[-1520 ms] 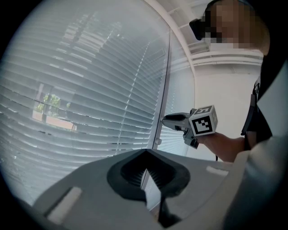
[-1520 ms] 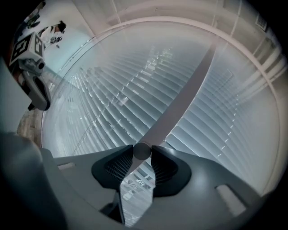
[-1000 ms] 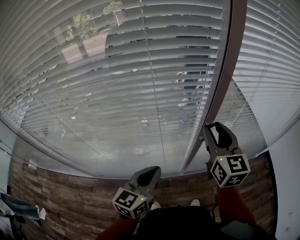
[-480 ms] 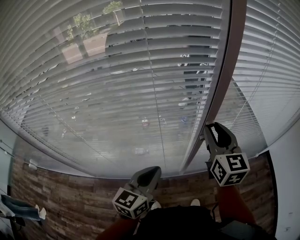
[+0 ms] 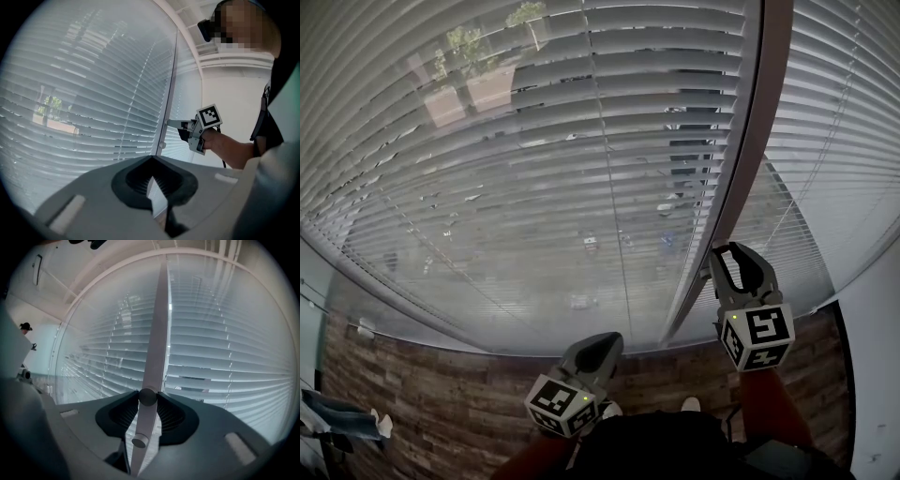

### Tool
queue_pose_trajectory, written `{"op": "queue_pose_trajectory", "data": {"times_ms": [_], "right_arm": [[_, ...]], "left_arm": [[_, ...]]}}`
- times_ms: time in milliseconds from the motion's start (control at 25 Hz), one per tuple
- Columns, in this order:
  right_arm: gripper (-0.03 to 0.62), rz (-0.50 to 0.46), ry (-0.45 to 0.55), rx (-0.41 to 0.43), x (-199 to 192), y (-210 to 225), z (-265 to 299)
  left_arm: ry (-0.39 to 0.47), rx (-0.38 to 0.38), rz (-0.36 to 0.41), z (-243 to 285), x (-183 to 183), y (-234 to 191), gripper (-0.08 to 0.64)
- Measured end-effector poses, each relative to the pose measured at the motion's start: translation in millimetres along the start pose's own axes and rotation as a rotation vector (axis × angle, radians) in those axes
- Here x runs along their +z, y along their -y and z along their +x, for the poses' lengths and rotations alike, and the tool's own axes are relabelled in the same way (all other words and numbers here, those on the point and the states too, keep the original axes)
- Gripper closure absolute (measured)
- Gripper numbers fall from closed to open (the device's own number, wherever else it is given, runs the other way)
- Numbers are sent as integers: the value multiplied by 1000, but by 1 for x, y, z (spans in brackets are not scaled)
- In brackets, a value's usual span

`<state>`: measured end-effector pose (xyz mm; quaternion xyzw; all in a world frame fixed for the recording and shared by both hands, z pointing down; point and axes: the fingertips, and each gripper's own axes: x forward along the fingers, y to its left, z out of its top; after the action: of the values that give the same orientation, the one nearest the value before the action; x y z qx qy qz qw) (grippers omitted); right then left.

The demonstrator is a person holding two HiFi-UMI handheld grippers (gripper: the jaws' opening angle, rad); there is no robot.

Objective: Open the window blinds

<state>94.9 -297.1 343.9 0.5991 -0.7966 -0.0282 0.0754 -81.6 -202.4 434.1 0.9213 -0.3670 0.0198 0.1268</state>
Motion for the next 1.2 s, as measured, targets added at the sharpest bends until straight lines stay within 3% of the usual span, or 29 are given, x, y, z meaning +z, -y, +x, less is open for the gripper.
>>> {"op": "queue_pose_trajectory", "data": {"times_ms": [840,1080,1200], "right_arm": [[445,-635,-91,-106,-7,-8,4],[446,-669,-90,-116,-5,-12,-2],[435,-583,-57,-92,-5,-8,2]], "left_arm": [[-2,-13,7,7,-5,-1,559],[-3,-15,5,2,-4,3,560],[-6,-11,3,8,-7,0,559]]}}
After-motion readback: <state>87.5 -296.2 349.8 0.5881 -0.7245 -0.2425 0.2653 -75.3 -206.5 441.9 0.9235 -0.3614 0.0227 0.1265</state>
